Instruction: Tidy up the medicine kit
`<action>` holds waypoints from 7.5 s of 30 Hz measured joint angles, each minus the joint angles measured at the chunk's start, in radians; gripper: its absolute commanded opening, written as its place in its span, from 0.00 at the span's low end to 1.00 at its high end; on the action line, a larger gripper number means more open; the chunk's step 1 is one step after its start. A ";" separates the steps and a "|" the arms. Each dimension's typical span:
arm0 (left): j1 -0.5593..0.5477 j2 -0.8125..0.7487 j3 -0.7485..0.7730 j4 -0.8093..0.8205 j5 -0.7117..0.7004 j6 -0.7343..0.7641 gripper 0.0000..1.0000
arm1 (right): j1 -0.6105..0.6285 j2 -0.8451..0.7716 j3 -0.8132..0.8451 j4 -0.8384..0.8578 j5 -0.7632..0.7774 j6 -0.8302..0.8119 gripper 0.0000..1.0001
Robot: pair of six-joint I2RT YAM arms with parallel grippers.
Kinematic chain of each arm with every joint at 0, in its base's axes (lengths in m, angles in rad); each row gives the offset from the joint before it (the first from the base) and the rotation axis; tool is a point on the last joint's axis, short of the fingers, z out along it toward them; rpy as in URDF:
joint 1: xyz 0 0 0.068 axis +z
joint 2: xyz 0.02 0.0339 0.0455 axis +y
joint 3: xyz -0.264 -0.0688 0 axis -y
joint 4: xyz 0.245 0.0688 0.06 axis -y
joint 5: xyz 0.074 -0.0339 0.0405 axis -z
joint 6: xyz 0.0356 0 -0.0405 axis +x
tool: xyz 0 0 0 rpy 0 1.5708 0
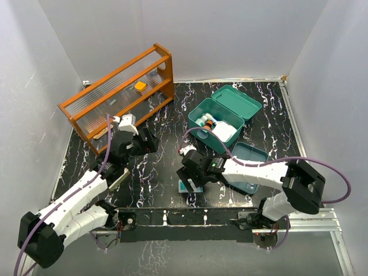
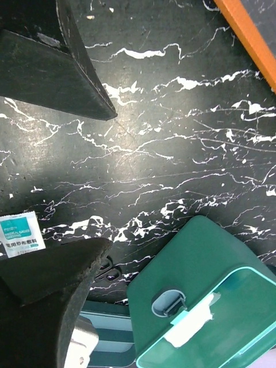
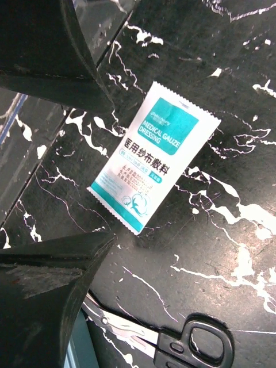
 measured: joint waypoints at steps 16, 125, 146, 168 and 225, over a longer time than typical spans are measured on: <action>0.000 -0.141 0.016 -0.136 -0.059 -0.050 0.83 | 0.026 0.117 0.047 -0.032 0.055 -0.126 0.84; 0.000 -0.294 -0.059 -0.187 -0.178 -0.138 0.83 | -0.124 -0.133 0.026 -0.129 0.232 0.336 0.00; 0.000 -0.126 -0.117 0.066 -0.198 -0.037 0.84 | -0.802 -0.212 -0.010 -0.314 0.403 0.538 0.00; 0.000 -0.130 -0.126 0.097 -0.169 -0.037 0.84 | -0.888 -0.174 -0.106 -0.251 0.419 0.479 0.00; 0.000 -0.130 -0.138 0.097 -0.161 -0.038 0.85 | -0.895 0.007 -0.121 -0.058 0.279 0.314 0.29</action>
